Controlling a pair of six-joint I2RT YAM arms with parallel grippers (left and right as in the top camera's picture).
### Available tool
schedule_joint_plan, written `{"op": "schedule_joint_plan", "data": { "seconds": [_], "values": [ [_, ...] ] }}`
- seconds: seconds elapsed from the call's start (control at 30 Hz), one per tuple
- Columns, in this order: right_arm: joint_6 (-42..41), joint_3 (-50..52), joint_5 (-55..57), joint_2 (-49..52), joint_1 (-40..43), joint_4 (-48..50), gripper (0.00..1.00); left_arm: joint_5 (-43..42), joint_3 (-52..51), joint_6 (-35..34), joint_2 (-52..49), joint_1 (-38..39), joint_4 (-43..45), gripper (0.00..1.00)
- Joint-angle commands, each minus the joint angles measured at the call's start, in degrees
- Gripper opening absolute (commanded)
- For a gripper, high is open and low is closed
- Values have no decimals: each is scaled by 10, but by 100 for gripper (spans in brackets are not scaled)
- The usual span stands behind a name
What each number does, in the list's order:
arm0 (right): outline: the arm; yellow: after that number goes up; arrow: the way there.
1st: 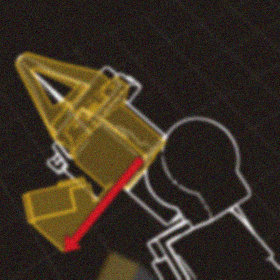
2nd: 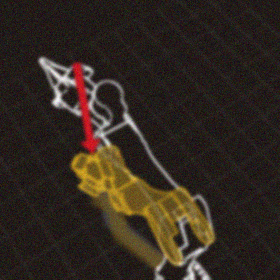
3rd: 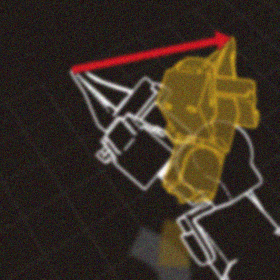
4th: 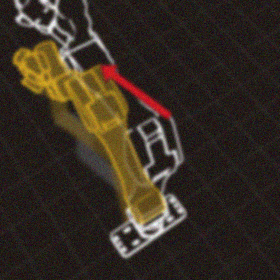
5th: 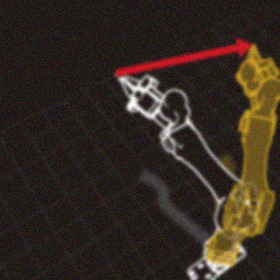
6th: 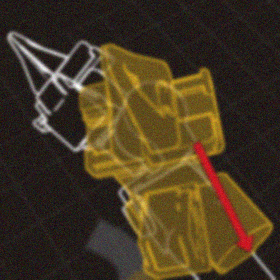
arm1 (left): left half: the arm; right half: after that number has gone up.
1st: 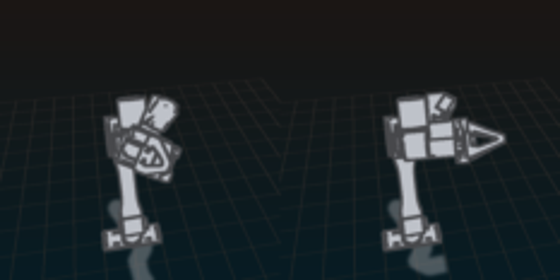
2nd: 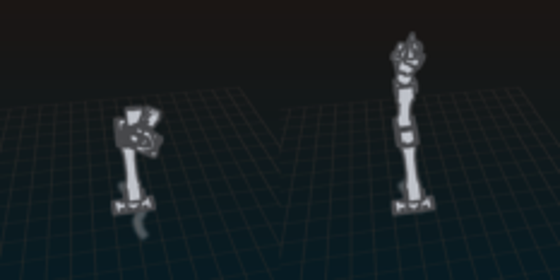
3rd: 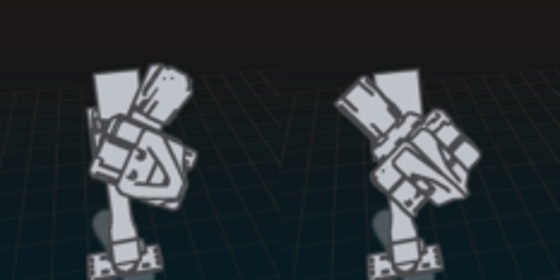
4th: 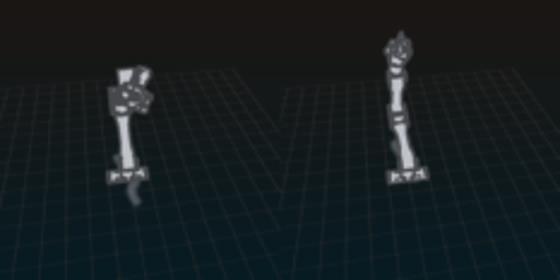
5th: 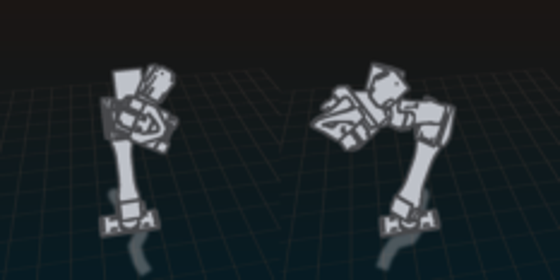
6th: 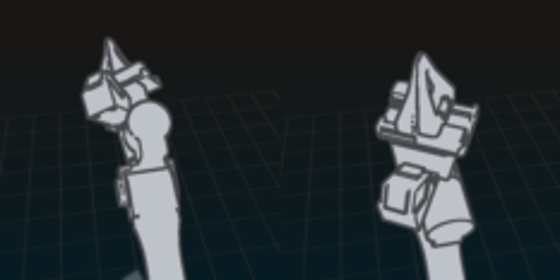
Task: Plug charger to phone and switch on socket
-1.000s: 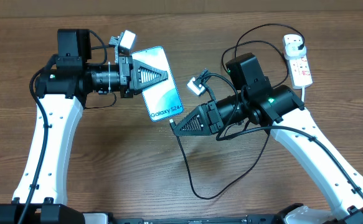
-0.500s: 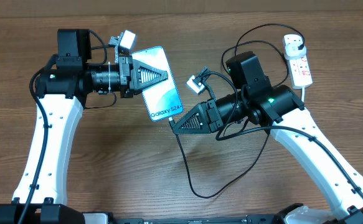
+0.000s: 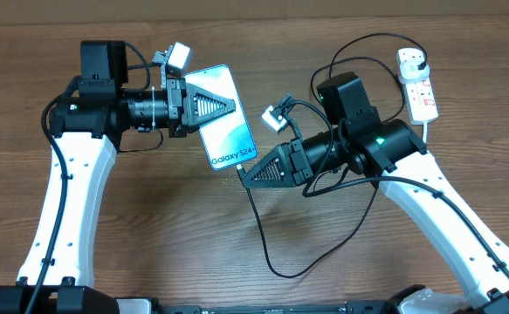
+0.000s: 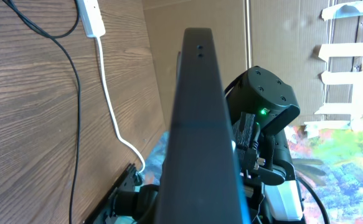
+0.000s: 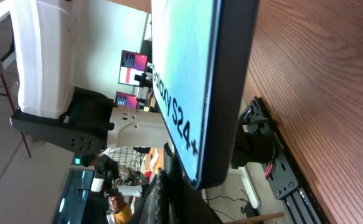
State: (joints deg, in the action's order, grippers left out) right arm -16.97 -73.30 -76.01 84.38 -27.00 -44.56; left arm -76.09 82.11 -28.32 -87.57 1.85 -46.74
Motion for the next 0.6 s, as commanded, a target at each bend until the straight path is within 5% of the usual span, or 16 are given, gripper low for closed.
{"op": "schedule_joint_plan", "data": {
  "seconds": [0.0,0.57],
  "values": [
    [-7,-18,-1,-13,0,4,4,-23,6,4,1,1,2,4],
    [-11,-18,-2,-13,0,4,4,-34,5,4,1,1,2,4]
  ]
}}
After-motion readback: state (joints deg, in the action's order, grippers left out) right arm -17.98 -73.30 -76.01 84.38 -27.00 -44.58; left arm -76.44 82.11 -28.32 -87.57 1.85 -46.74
